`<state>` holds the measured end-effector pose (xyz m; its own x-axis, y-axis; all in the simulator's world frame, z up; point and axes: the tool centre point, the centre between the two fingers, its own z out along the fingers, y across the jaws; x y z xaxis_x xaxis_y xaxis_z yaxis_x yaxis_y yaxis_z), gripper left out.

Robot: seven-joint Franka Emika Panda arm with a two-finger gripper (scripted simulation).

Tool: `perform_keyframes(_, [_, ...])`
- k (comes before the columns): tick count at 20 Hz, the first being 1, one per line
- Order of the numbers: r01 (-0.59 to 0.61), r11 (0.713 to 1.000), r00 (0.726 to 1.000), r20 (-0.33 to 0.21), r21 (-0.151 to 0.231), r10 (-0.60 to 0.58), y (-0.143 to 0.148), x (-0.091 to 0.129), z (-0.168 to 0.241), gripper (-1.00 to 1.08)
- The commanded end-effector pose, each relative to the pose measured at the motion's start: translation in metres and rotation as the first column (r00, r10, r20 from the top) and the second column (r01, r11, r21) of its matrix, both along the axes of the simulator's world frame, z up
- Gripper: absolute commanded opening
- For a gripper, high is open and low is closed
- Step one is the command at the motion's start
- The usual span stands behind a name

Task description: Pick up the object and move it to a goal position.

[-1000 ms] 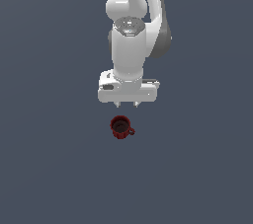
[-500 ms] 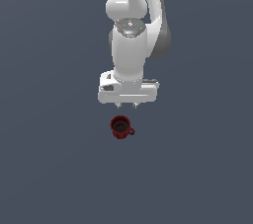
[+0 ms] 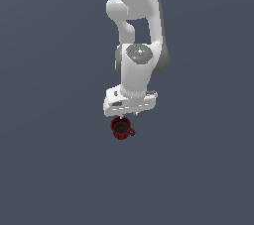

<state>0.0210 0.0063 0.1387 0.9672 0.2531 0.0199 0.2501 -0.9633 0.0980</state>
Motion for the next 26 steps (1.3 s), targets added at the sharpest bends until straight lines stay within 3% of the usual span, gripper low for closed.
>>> perform_keyframes(1, [-0.060,0.998,0.998,-0.007,-0.019,0.060,0.002,0.000,-0.016,0.28])
perform_keyframes(7, [-0.127,0.991,0.992,-0.017,-0.037,0.126,0.004,-0.001,-0.035,0.28])
perform_keyframes(22, [-0.128,0.991,0.992,-0.017,-0.037,0.128,0.001,-0.001,-0.065,0.28])
perform_keyframes(23, [-0.128,0.991,0.992,-0.017,-0.037,0.128,0.001,-0.001,-0.065,-1.00])
perform_keyframes(26, [-0.128,0.991,0.992,-0.017,-0.037,0.128,0.001,-0.001,-0.065,-1.00])
